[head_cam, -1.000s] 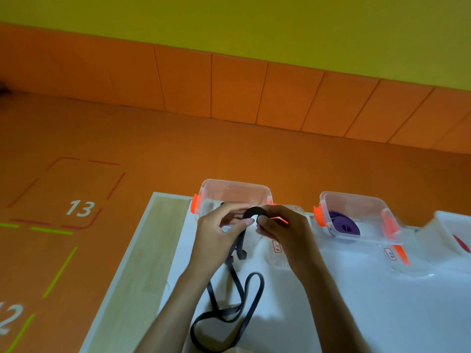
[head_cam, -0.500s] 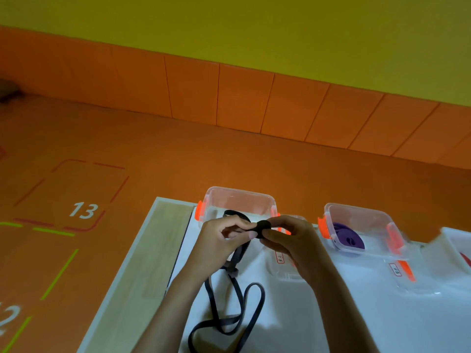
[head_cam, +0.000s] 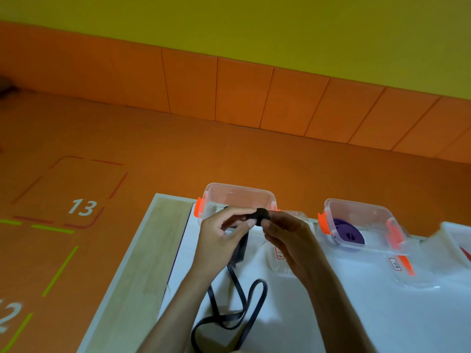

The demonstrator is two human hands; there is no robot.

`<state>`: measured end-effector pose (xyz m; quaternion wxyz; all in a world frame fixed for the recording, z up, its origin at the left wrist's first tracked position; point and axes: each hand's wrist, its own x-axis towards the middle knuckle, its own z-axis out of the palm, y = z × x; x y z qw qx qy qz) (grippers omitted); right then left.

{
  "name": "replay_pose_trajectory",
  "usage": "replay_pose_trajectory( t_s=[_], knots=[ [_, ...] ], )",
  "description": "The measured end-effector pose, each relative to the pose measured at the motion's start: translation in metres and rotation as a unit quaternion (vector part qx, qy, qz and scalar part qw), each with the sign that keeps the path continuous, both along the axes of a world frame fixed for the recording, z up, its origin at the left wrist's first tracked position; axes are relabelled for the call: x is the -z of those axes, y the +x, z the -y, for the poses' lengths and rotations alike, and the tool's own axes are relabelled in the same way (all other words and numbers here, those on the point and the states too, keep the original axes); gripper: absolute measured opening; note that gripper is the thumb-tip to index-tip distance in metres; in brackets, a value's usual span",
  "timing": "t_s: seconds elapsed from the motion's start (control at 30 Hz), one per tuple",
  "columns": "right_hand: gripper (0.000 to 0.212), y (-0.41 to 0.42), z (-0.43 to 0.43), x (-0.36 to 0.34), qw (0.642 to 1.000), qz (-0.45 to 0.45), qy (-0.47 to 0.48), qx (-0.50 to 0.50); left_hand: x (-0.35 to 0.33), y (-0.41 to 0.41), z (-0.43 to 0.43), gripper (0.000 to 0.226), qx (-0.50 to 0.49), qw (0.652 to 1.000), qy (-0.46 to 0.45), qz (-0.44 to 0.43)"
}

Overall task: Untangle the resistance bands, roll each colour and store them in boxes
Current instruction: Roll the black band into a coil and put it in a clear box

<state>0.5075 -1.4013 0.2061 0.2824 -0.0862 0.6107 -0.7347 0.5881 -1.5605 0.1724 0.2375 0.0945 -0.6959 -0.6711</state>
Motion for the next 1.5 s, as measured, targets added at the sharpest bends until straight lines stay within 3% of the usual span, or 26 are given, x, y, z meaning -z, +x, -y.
replay_pose_trajectory(
  t_s=[0.17,0.3,0.4,0.5,0.57,0.63,0.77,0.9,0.97,1.1,1.17,1.37,1.5],
  knots=[
    [0.023,-0.004,0.000,-0.004,0.999,-0.022,-0.045,0.002,-0.003,-0.003,0.000,0.011,-0.001,0.999,0.051,-0.014],
    [0.020,-0.006,-0.003,-0.004,0.997,-0.033,-0.061,-0.019,-0.008,-0.006,0.010,0.022,0.029,0.998,0.049,-0.015],
    [0.017,-0.004,-0.002,0.002,0.996,-0.070,0.028,-0.047,-0.009,-0.005,0.015,0.026,0.042,0.999,0.020,-0.027],
    [0.013,-0.006,-0.002,0.005,0.968,-0.179,0.168,-0.047,-0.010,-0.004,0.016,0.022,0.031,0.999,0.003,-0.023],
    [0.021,-0.008,-0.001,0.003,0.950,-0.239,0.194,-0.054,-0.009,-0.004,0.015,0.020,0.005,1.000,0.018,-0.020],
    [0.028,-0.007,0.001,0.000,0.948,-0.255,0.179,-0.069,-0.006,-0.004,0.014,0.017,-0.009,1.000,0.016,-0.023],
    [0.017,-0.005,0.002,-0.003,0.985,-0.146,0.074,-0.058,-0.004,-0.003,0.015,0.012,-0.002,0.999,0.034,-0.036],
    [0.020,-0.003,0.001,0.001,0.995,-0.087,0.017,-0.036,-0.007,-0.002,0.014,0.027,0.013,0.999,0.009,-0.052],
    [0.019,-0.003,0.002,-0.001,0.991,-0.114,0.051,-0.045,-0.009,-0.001,0.016,0.031,0.018,0.998,0.000,-0.052],
    [0.023,-0.008,-0.003,-0.008,0.954,-0.251,0.160,-0.048,-0.016,0.001,0.018,0.033,0.027,0.998,-0.023,-0.049],
    [0.025,-0.007,-0.004,-0.010,0.959,-0.250,0.123,-0.043,-0.020,0.002,0.016,0.039,0.015,0.999,-0.004,-0.044],
    [0.032,0.002,0.002,-0.013,0.982,-0.188,-0.004,-0.029,-0.021,0.001,0.012,0.021,-0.039,0.998,0.012,-0.057],
    [0.032,0.004,0.005,-0.013,0.984,-0.170,-0.042,-0.023,-0.025,0.000,0.014,0.026,0.010,0.996,-0.013,-0.084]
  ],
)
